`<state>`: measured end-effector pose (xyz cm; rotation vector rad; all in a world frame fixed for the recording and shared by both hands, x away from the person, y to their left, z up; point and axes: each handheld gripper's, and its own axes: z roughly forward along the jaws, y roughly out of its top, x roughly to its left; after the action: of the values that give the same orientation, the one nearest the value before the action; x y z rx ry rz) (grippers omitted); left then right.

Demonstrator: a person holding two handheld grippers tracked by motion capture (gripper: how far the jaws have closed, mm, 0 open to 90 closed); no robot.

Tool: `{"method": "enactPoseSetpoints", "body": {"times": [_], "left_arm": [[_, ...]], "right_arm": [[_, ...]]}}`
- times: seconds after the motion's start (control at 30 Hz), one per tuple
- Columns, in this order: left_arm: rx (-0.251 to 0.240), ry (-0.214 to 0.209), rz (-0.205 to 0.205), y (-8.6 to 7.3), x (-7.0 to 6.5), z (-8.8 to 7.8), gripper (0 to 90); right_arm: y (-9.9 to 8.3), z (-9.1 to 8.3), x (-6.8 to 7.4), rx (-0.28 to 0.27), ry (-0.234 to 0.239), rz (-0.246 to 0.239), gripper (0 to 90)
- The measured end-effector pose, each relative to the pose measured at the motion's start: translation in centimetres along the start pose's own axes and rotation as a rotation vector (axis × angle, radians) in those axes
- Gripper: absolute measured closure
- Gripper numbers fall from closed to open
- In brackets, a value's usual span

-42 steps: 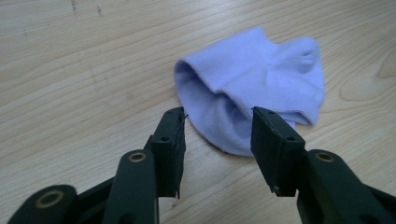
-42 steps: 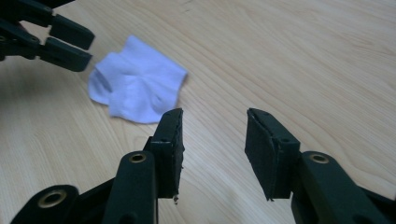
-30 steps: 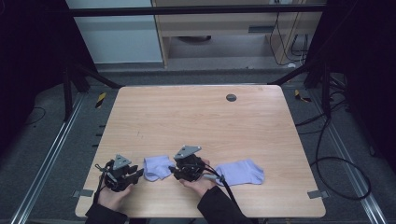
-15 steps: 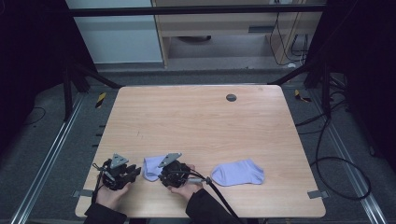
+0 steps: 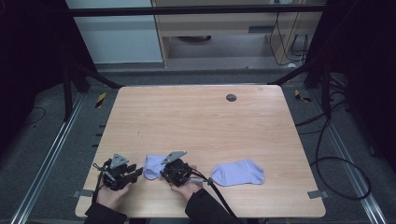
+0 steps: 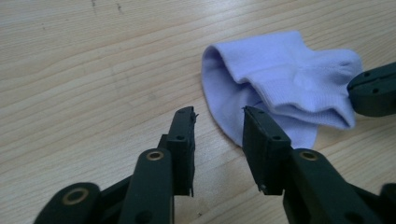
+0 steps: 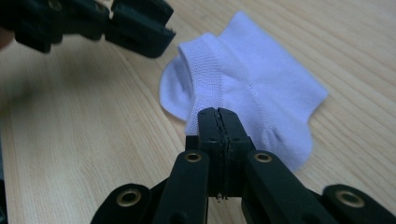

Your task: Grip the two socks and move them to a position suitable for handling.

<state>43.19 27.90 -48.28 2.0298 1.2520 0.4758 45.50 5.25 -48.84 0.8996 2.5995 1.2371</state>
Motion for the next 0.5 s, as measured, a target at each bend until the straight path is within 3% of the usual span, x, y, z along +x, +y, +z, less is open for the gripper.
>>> {"method": "enactPoseSetpoints", "body": {"times": [0.3,0.5], "left_arm": [[0.006,-0.028,0.02,0.1,-0.8,1.2,50.6],[0.036,-0.033,0.04,0.0,-1.3,2.0,52.3]], "right_arm": [[0.0,-0.9,-0.4,-0.076,-0.02,0.052,89.9],[0.2,-1.2,-0.3,-0.111,-0.03,0.067,90.0]]}}
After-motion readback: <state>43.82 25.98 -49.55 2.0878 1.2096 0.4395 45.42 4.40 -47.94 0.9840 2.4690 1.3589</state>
